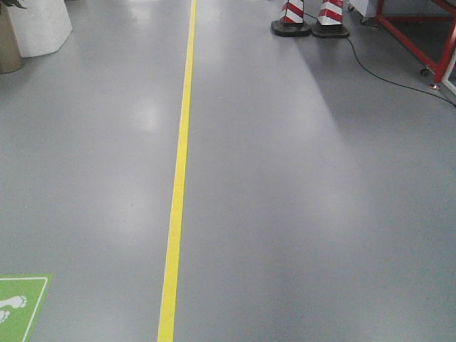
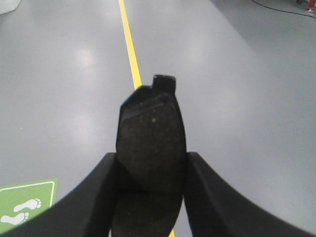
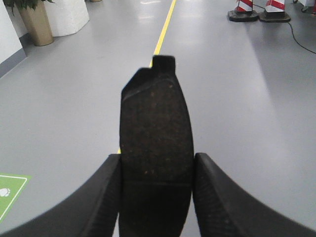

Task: Move and align brake pads A on conveyor
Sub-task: 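Drive the base away from the table holding both brake pads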

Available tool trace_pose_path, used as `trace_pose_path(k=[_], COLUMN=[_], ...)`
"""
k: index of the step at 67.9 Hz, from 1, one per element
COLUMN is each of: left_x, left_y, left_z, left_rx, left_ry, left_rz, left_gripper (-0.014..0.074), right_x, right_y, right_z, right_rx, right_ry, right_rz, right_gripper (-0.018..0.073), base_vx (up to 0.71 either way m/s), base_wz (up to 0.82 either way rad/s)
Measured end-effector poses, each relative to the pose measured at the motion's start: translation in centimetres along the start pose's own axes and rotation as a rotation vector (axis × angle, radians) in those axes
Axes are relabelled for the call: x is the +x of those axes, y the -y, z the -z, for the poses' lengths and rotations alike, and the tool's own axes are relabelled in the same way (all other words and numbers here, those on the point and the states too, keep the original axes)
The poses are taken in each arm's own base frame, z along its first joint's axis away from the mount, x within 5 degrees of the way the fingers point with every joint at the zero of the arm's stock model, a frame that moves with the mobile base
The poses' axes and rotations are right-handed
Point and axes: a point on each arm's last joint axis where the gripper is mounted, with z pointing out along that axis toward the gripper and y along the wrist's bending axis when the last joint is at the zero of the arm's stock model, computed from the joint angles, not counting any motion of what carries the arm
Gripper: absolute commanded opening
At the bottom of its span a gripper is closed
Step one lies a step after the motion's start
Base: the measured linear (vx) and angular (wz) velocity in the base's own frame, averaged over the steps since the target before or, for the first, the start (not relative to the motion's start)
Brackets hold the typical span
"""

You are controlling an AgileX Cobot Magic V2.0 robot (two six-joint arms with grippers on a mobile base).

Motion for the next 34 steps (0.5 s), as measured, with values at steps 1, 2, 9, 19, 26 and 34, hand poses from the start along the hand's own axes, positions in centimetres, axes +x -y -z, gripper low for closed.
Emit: trace_pose_path(k=[1, 2, 9, 19, 26, 34], left_x=[0.01, 0.01, 0.03, 0.03, 0.04, 0.04], left_y=[0.0, 0.0, 0.0, 0.0, 0.0, 0.0], left_z=[0.0, 0.0, 0.0, 0.0, 0.0, 0.0], left_rx=[0.0, 0.0, 0.0, 0.0, 0.001, 0.001], left_ry=[-0.001, -0.001, -0.004, -0.004, -0.004, -0.004], left_rz=[0.0, 0.0, 0.0, 0.0, 0.0, 0.0], left_gripper=[-0.0006, -0.0006, -0.0006, -0.0006, -0.0006, -0.0006], right_x=[0.0, 0.0, 0.0, 0.0, 0.0, 0.0], right_y=[0.0, 0.0, 0.0, 0.0, 0.0, 0.0], right_z=[0.0, 0.0, 0.0, 0.0, 0.0, 0.0], right_rx=[0.0, 0.0, 0.0, 0.0, 0.0, 0.0], right_ry=[0.0, 0.0, 0.0, 0.0, 0.0, 0.0], right_rz=[0.0, 0.0, 0.0, 0.0, 0.0, 0.0], right_gripper=[-0.0007, -0.0007, -0.0007, -0.0007, -0.0007, -0.0007], base_vx=[0.29, 0.29, 0.33, 0.41, 0.47, 0.5], base_wz=[0.09, 0.09, 0.03, -0.03, -0.02, -0.01])
